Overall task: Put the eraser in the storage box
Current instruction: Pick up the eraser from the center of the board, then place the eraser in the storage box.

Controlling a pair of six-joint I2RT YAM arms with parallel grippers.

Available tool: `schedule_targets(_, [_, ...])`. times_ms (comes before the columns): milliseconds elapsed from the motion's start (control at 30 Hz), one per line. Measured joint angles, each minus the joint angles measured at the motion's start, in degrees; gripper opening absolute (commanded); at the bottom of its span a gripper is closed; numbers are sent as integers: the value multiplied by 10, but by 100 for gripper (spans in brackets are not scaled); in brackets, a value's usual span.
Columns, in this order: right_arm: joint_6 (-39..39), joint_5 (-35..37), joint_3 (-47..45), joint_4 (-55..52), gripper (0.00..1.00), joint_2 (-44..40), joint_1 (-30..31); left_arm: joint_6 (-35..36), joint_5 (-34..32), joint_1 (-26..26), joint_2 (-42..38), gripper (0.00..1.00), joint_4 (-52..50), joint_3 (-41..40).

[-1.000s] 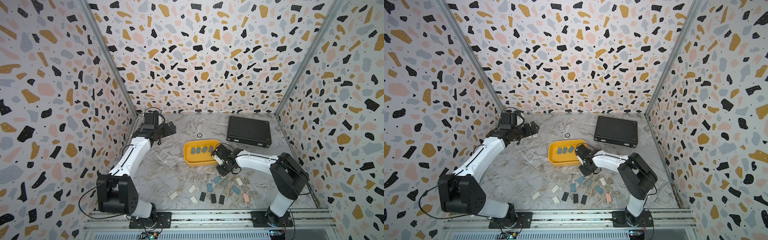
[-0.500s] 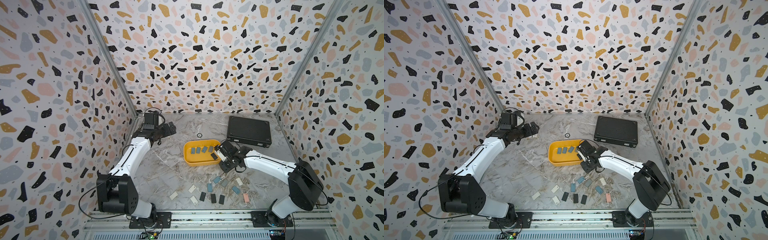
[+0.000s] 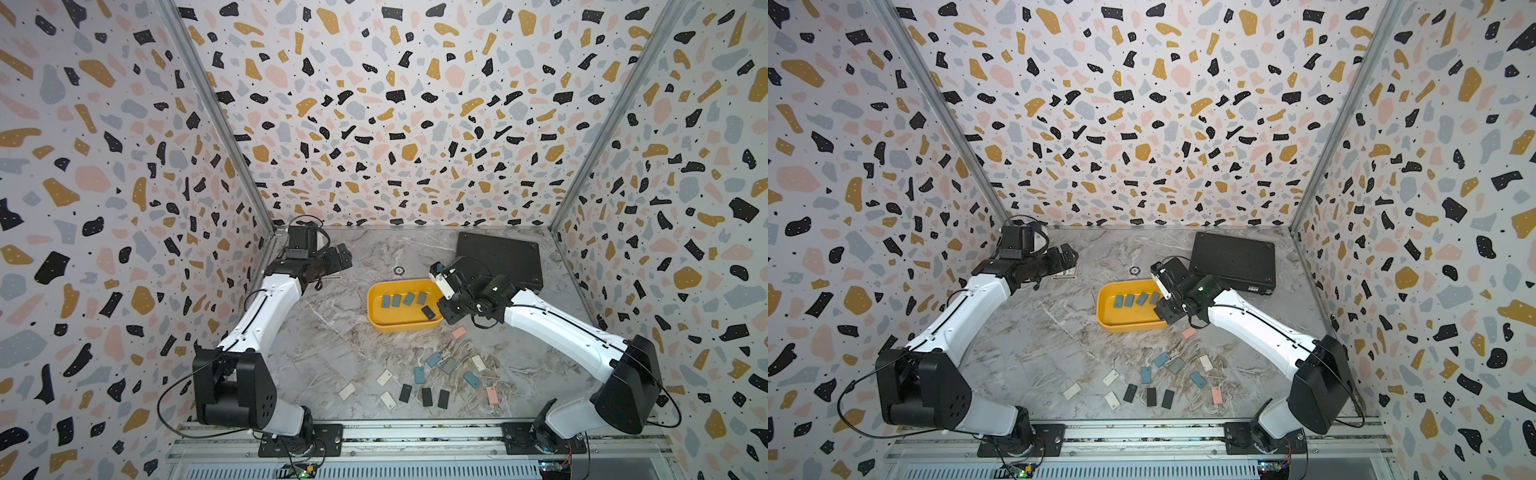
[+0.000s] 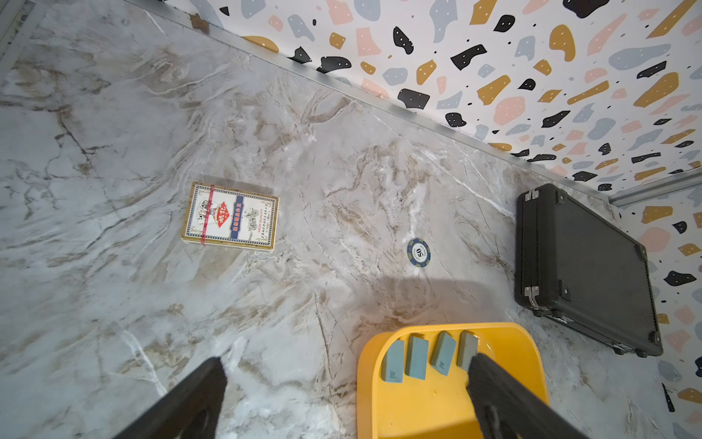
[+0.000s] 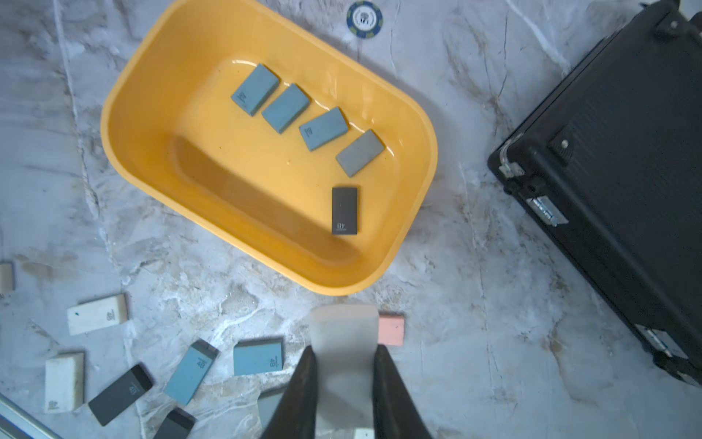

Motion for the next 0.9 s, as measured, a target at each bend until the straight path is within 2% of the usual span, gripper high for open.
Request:
schedule_targets(633, [-7, 16, 172, -7, 14, 191, 0, 2, -2, 0, -15, 100, 0, 0])
schedule_targets(900, [-13, 16, 195, -6, 14, 244, 0, 2, -2, 0, -15, 99, 0, 0])
